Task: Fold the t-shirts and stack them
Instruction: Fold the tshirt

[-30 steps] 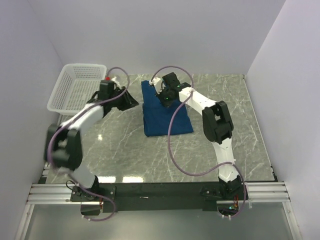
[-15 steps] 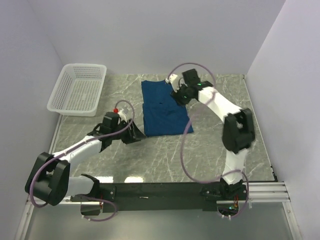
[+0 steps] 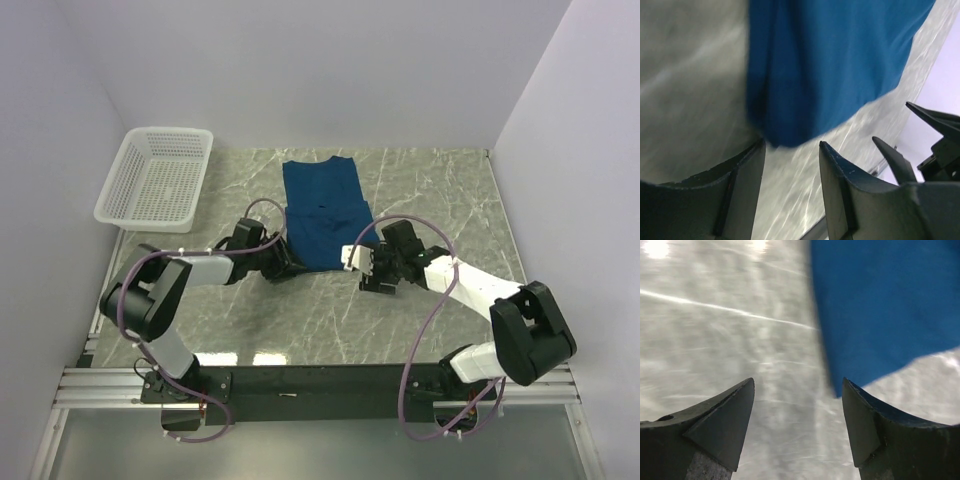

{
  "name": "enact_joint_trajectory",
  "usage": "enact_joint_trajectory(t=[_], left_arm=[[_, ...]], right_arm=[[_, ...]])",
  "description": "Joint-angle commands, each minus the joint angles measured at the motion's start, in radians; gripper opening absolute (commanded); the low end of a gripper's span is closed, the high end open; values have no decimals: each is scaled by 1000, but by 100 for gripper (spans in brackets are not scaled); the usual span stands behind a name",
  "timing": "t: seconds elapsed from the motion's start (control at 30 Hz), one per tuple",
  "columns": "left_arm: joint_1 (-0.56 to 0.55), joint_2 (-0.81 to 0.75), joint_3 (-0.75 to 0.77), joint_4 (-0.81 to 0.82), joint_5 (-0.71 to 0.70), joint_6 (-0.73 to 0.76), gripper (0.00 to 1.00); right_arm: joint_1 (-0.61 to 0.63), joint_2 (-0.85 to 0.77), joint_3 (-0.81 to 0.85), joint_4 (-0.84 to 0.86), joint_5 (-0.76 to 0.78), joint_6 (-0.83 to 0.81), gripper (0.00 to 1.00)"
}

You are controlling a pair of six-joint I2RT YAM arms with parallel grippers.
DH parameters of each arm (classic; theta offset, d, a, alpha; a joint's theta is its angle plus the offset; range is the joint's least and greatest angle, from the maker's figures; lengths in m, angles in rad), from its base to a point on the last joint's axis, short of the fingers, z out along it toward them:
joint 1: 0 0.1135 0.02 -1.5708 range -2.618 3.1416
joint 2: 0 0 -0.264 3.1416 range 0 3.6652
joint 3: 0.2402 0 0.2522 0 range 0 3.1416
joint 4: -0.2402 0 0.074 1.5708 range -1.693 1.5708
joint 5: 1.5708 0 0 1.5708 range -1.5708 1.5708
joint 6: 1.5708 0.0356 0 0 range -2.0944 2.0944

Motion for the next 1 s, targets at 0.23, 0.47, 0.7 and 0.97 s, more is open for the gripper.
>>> enact_joint_trajectory(t=[0.23, 0.47, 0.7, 0.97], left_arm=[[-15, 84, 99, -39, -141, -16, 51], [-6, 124, 135, -90, -168, 22, 45], [9, 126, 139, -76, -144, 58, 25], [9, 91, 101, -45, -20, 87, 1]], right_arm=[[-37, 126, -2, 281, 139, -101, 77], [-32, 244, 83, 253, 168, -122, 70], [-31, 289, 158, 175, 172, -122, 30], [-34, 189, 129, -1, 49, -164, 0]])
